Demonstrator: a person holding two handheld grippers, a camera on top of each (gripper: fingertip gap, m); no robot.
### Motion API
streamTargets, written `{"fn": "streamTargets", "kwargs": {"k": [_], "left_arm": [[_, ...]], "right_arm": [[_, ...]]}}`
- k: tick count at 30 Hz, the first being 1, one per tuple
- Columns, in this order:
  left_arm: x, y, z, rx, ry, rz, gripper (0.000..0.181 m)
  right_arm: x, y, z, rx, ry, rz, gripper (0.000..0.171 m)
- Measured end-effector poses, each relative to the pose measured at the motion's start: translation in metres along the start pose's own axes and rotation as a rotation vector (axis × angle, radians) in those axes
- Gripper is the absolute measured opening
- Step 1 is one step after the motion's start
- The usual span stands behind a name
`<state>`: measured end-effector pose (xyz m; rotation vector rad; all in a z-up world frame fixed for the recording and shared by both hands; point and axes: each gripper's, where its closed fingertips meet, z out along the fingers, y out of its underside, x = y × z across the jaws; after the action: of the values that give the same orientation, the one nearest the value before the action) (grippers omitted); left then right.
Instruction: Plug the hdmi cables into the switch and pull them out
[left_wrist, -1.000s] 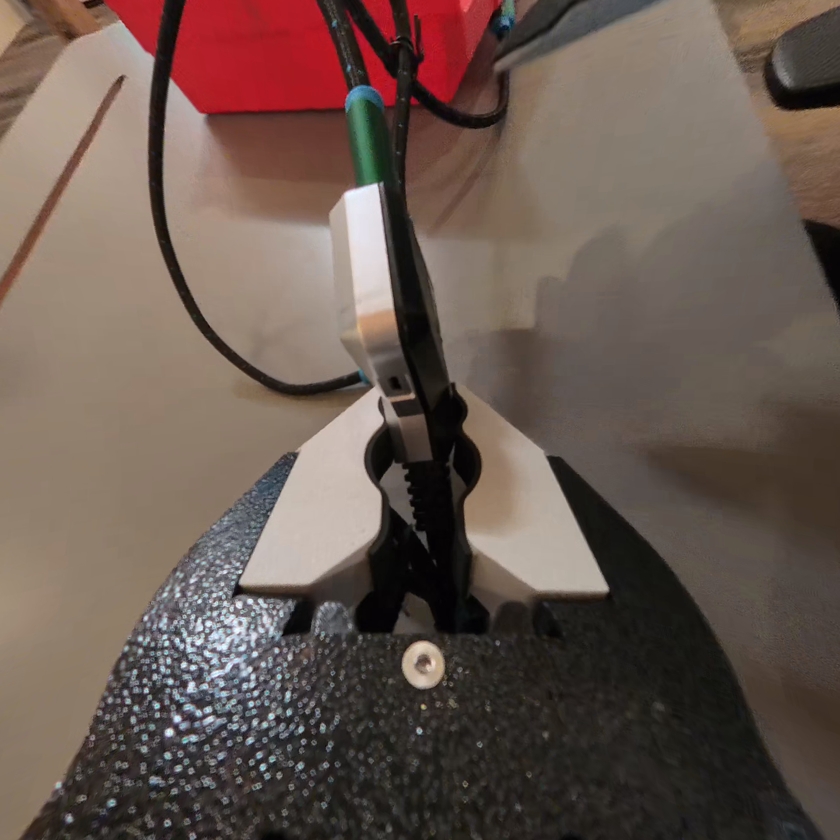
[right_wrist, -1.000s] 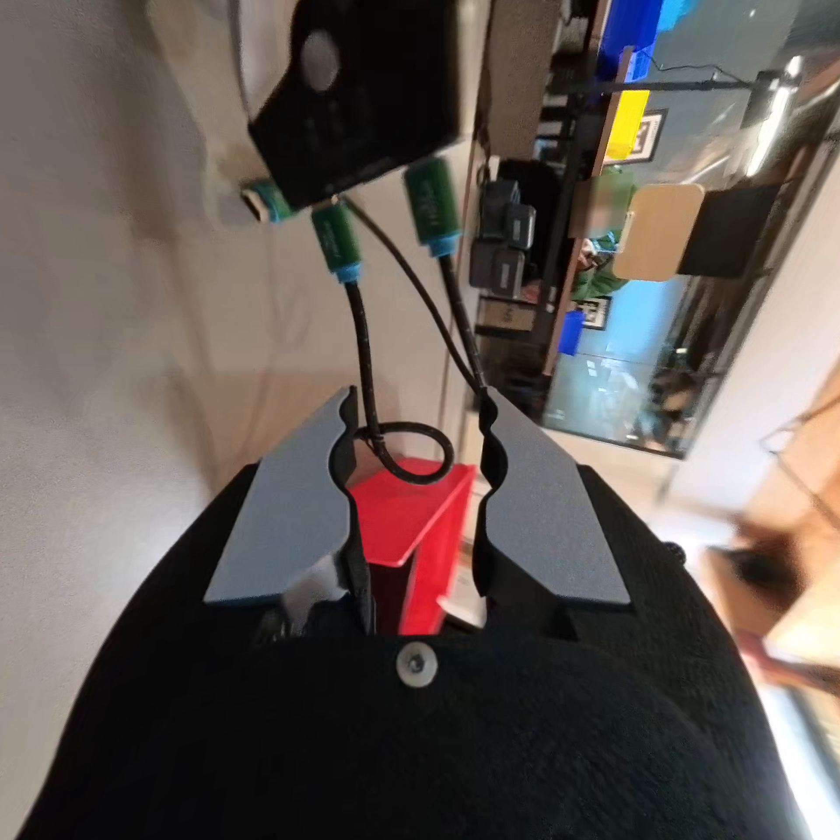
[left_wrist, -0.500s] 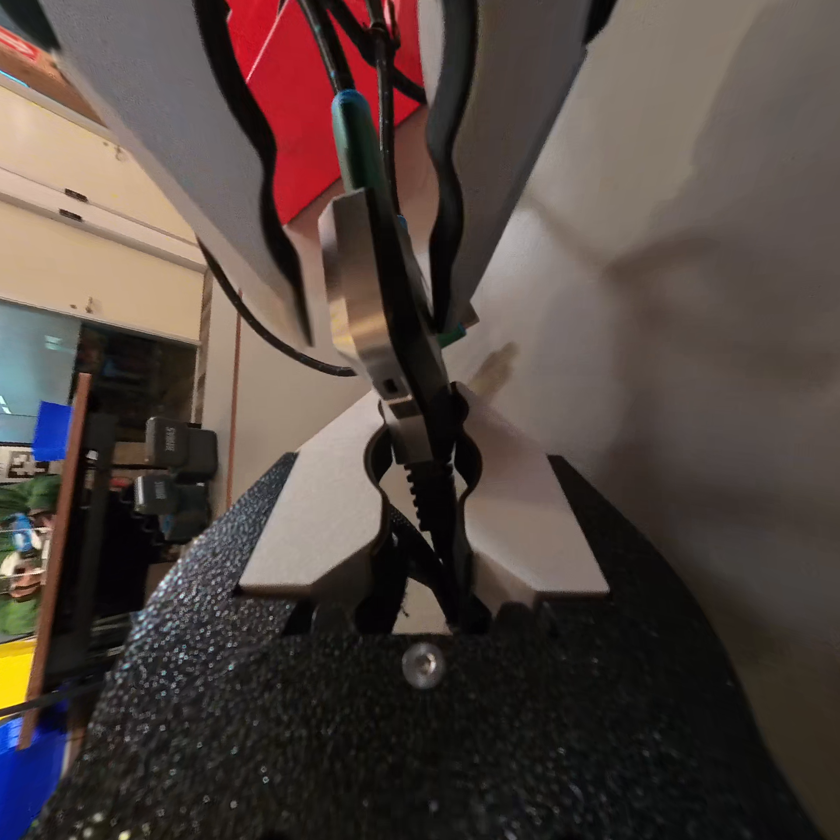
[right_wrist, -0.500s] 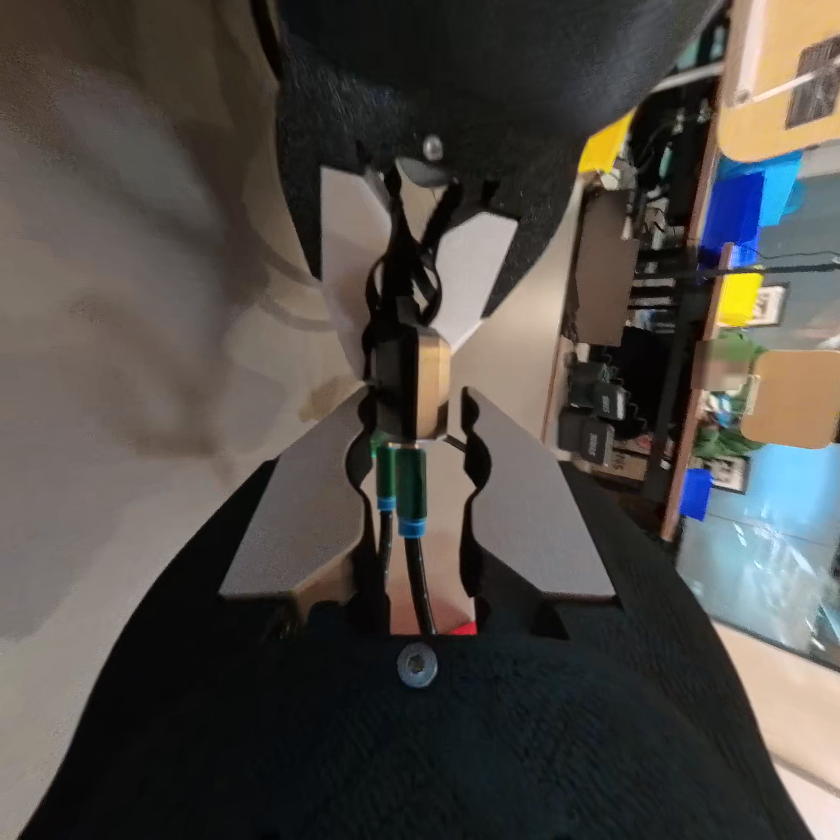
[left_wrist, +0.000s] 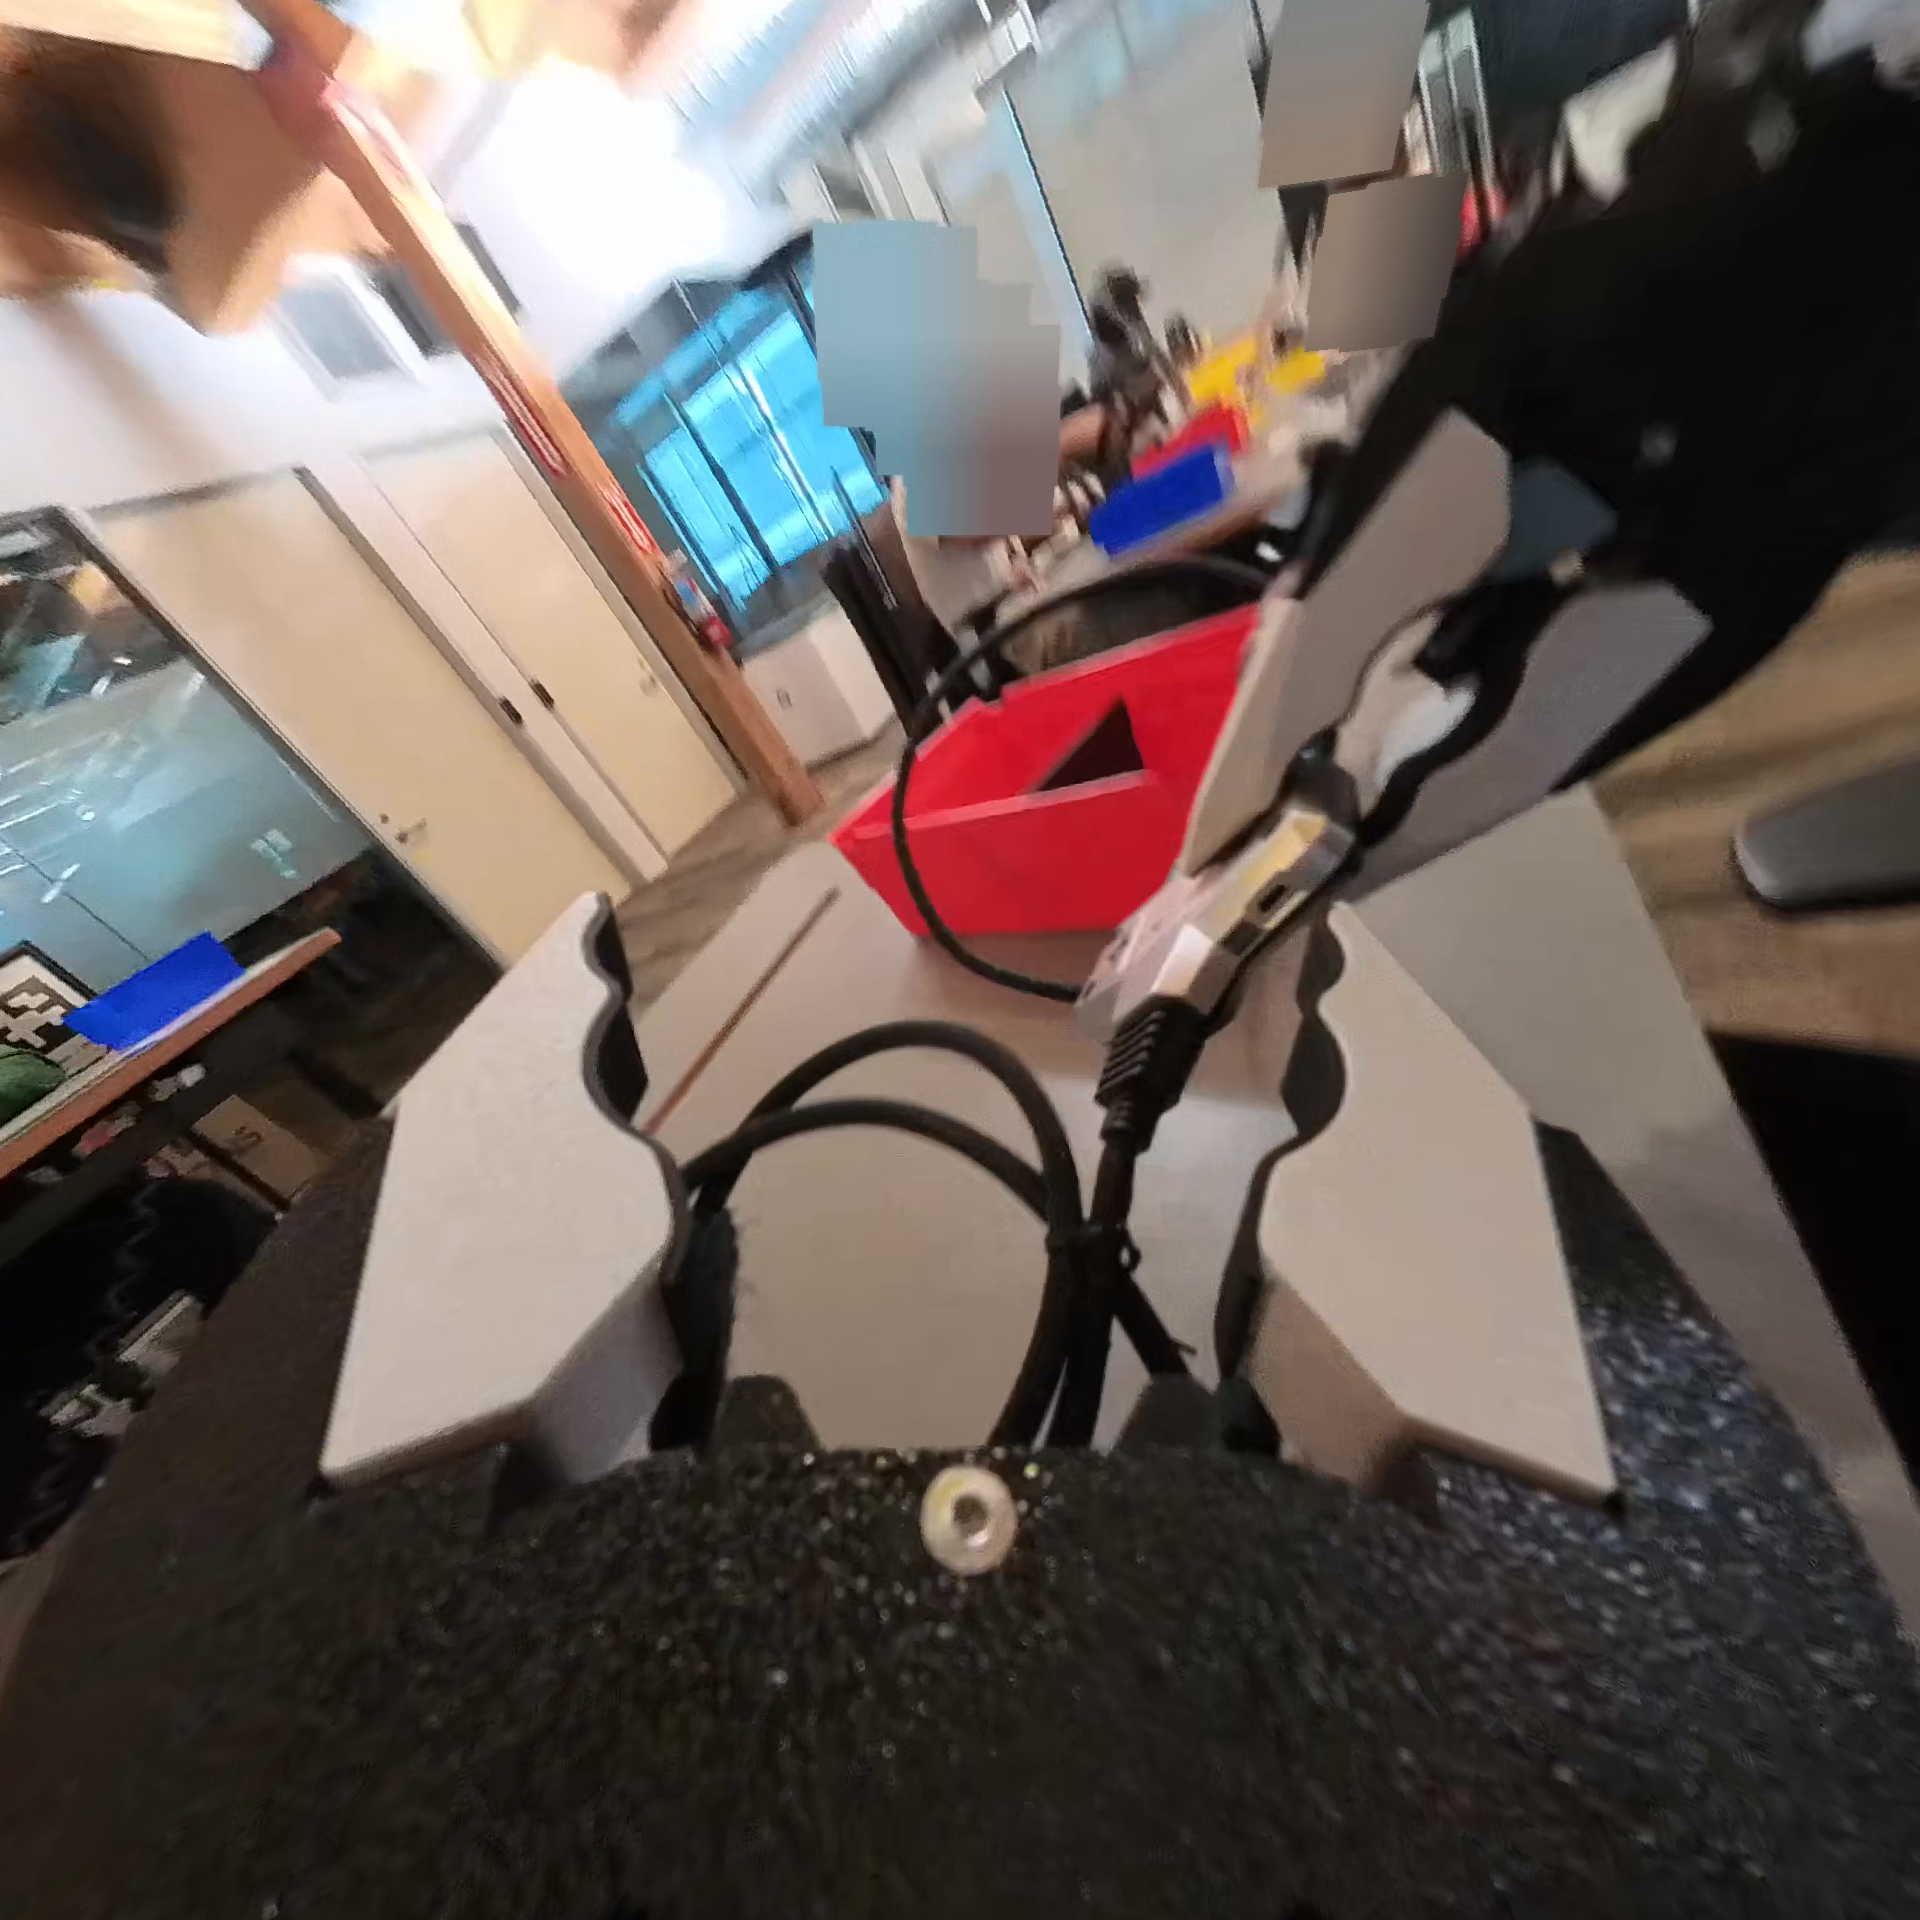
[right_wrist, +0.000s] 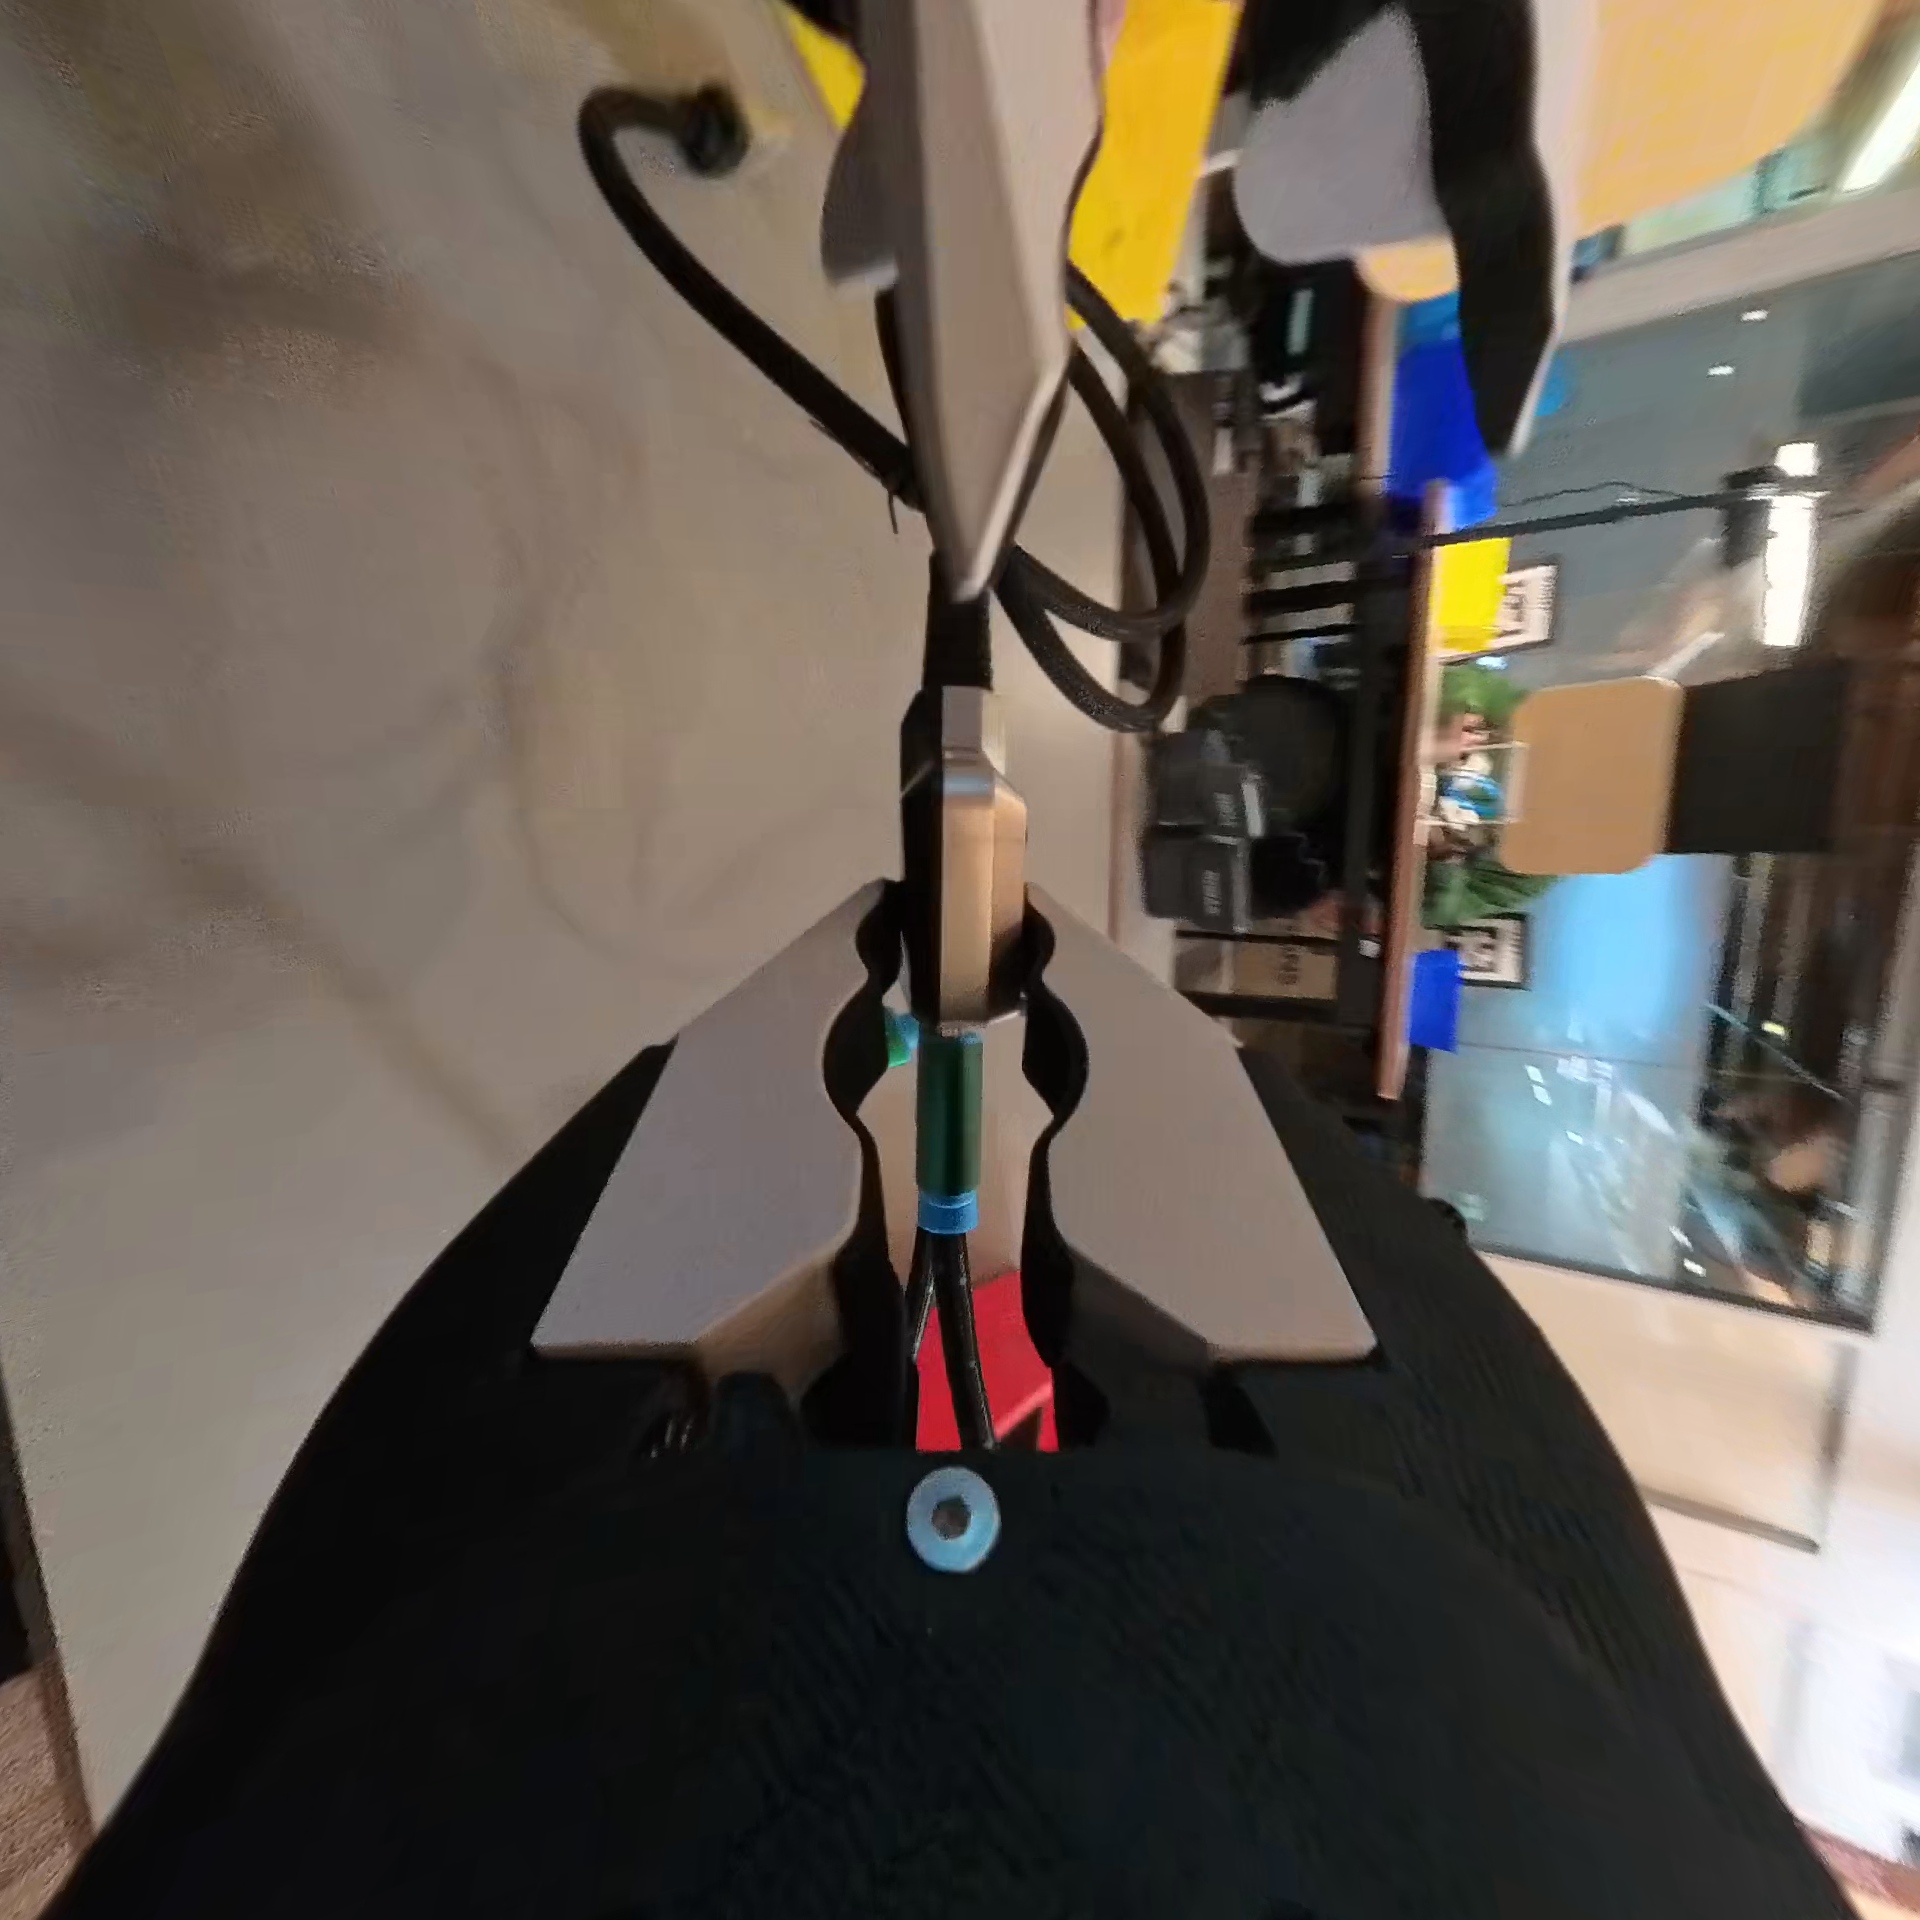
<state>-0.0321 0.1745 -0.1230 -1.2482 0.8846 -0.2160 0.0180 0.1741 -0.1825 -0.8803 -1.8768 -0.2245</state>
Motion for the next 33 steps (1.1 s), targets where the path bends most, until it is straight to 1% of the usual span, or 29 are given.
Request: {"fn": "streamTargets", "kwargs": {"k": [3,4,5,6,8,10,12,14,16,19,22,28,31,33], "left_arm": [[-0.030,-0.034,-0.025,0.159,-0.090,-0.088,0.128],[-0.037,-0.043,-0.033,0.219,-0.088,-0.135,0.128],[-0.043,-0.048,-0.039,0.266,-0.070,-0.185,0.133],[-0.052,-0.050,-0.046,0.306,-0.066,-0.234,0.135],[-0.068,-0.050,-0.059,0.396,-0.062,-0.333,0.131],[-0.084,-0.043,-0.070,0.471,-0.086,-0.430,0.122],[-0.095,-0.020,-0.068,0.438,-0.137,-0.468,0.119],[-0.102,0.014,-0.055,0.331,-0.203,-0.475,0.119],[-0.099,0.040,-0.041,0.240,-0.226,-0.482,0.120],[-0.093,0.069,-0.026,0.127,-0.265,-0.419,0.120],[-0.092,0.089,-0.021,0.056,-0.314,-0.334,0.117],[-0.095,0.113,-0.019,0.023,-0.358,-0.360,0.114],[-0.094,0.125,-0.016,-0.005,-0.365,-0.379,0.112],[-0.093,0.132,-0.014,-0.024,-0.358,-0.395,0.112]], "right_arm": [[0.022,0.000,-0.024,-0.002,0.133,-0.021,0.019],[0.030,0.000,-0.033,-0.003,0.174,-0.029,0.019],[0.039,0.001,-0.041,0.000,0.216,-0.032,0.019],[0.049,0.004,-0.049,-0.002,0.259,-0.034,0.019],[0.072,0.012,-0.067,-0.027,0.343,-0.056,0.018],[0.095,0.020,-0.085,-0.064,0.416,-0.087,0.019],[0.118,0.029,-0.103,-0.107,0.472,-0.119,0.019],[0.139,0.043,-0.118,-0.156,0.497,-0.159,0.019],[0.159,0.062,-0.130,-0.228,0.510,-0.206,0.019],[0.182,0.096,-0.147,-0.349,0.503,-0.275,0.019],[0.199,0.134,-0.165,-0.486,0.469,-0.341,0.019],[0.223,0.197,-0.195,-0.709,0.401,-0.444,0.020],[0.234,0.227,-0.199,-0.804,0.350,-0.530,0.019],[0.237,0.248,-0.193,-0.870,0.277,-0.624,0.019]]}}
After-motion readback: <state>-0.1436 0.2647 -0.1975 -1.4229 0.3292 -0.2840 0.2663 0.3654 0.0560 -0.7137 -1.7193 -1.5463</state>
